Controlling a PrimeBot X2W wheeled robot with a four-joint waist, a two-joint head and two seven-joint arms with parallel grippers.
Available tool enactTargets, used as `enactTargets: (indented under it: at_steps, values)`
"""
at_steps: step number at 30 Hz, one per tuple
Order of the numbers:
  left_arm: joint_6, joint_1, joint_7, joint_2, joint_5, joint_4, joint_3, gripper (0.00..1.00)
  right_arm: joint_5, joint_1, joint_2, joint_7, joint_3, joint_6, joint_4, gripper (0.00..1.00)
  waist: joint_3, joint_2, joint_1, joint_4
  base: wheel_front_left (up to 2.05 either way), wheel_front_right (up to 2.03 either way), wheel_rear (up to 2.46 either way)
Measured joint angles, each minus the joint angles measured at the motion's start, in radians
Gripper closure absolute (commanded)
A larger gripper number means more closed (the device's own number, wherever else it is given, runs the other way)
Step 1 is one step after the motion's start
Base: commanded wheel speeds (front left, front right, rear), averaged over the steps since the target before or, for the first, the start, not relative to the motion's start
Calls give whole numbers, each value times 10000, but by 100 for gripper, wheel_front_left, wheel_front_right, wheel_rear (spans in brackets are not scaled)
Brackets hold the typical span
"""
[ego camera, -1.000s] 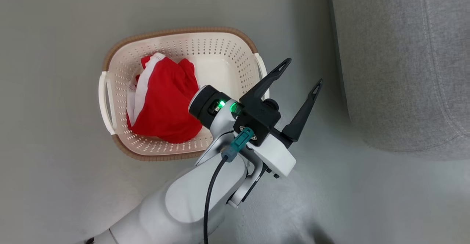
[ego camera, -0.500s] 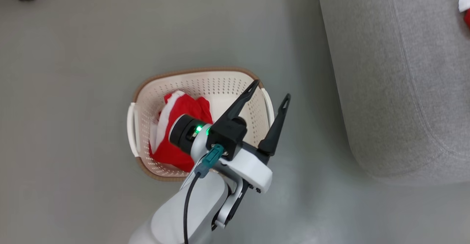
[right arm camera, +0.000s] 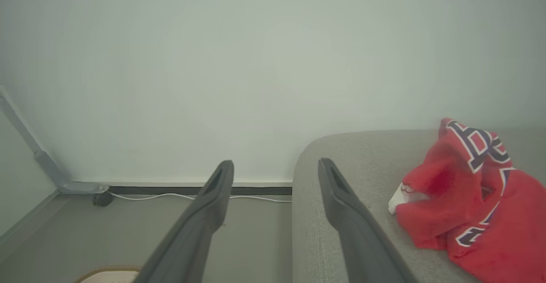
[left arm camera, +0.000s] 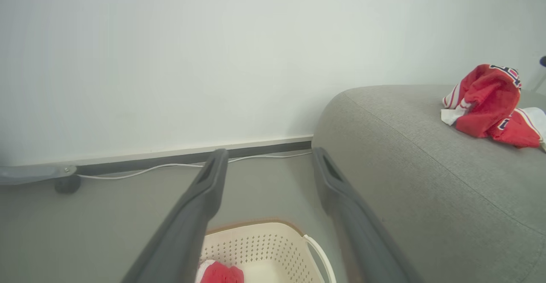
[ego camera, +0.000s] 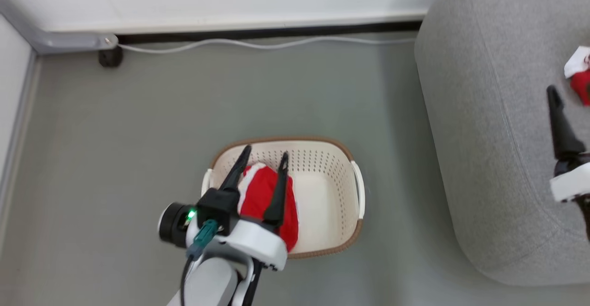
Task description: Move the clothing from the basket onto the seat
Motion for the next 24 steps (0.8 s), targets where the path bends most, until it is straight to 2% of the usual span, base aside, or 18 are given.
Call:
enactTargets:
  at_steps: [10, 14, 19, 24]
  values:
    - [-431, 1528, 2, -12, 685, -88, 1946, 0, -932, 1189, 1011, 0, -299, 0, -571, 0, -1242, 0, 0, 446, 0, 0, 0]
    - [-443, 1942, 2, -13, 821, -111, 2577, 0, -1158, 1724, 1398, 0, -362, 0, -721, 0, -1625, 0, 1, 563, 0, 0, 0]
    - [-679, 2459, 4, -19, 976, -92, 3225, 0, -1649, 2309, 1818, 0, -642, 0, -886, 0, -2061, 0, 0, 663, 0, 0, 0]
    - [-683, 2909, 4, -17, 1198, -113, 3724, 0, -1952, 2876, 2284, 0, -765, 0, -1076, 0, -2316, 0, 1, 691, 0, 0, 0]
